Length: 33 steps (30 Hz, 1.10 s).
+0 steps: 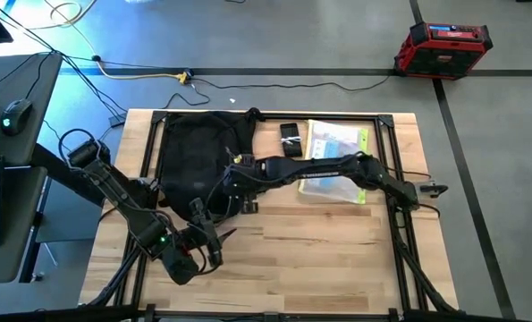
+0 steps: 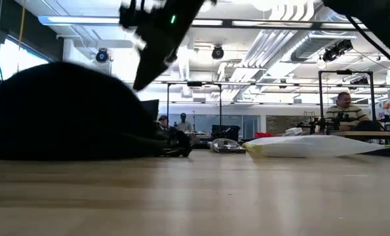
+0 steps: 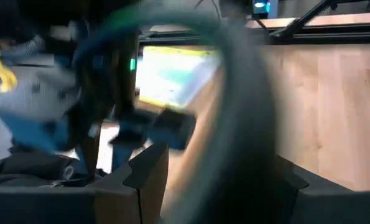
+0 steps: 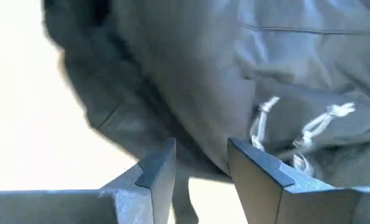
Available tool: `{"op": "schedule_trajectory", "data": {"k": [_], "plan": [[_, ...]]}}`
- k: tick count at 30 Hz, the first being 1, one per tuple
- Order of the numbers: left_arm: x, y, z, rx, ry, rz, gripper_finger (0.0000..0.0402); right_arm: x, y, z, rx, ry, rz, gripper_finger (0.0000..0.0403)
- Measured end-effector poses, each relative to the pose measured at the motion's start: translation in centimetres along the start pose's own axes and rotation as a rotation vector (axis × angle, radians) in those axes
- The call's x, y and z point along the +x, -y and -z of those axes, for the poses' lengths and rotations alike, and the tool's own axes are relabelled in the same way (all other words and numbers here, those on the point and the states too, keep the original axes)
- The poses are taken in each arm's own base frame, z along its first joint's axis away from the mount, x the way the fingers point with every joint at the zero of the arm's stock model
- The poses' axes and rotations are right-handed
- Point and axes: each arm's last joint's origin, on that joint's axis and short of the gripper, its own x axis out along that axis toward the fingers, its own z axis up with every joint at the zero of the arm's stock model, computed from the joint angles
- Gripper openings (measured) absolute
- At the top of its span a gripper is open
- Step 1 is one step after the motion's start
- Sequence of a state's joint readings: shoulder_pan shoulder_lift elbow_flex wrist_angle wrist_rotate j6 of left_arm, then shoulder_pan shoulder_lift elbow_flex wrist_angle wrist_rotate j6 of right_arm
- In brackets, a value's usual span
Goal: Unpack backpack
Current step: Open the transparent zip bag
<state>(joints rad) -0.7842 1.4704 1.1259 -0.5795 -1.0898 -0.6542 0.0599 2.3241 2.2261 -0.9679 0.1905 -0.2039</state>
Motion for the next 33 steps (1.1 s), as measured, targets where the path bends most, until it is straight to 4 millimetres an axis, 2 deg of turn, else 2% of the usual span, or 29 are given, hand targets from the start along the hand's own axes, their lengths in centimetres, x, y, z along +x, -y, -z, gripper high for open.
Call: {"op": "schedule_trajectory", "data": {"k": [5, 8, 12, 16, 22, 29, 33], "plan": [[-0.4, 0.3, 0.2, -0.005, -0.024, 0.047, 0.0168, -2.9, -2.5, 0.2, -0.088, -0.129, -0.058, 0.0133], [-0.5, 0.4, 0.3, 0.002, -0.056, 0.09, 0.0168, -3.7, -3.7, 1.4, -0.16, -0.26, -0.096, 0.0133], [-0.5, 0.6, 0.4, -0.002, -0.109, 0.162, 0.0168, -4.1, -4.1, 2.6, -0.101, -0.4, -0.1, 0.0133], [-0.5, 0.8, 0.6, -0.002, -0.157, 0.222, 0.0168, -6.0, -4.0, 3.1, -0.061, -0.434, -0.088, 0.0133], [-0.5, 0.9, 0.6, -0.001, -0.181, 0.253, 0.0168, -12.6, -4.3, 2.9, -0.001, -0.287, -0.072, 0.0133], [-0.5, 0.9, 0.6, -0.002, -0.182, 0.253, 0.0168, -20.2, -5.7, 3.7, 0.063, -0.112, 0.048, 0.0133], [-0.5, 0.9, 0.6, -0.002, -0.182, 0.254, 0.0168, -23.4, -7.1, 4.4, 0.099, -0.025, 0.095, 0.0133]]}}
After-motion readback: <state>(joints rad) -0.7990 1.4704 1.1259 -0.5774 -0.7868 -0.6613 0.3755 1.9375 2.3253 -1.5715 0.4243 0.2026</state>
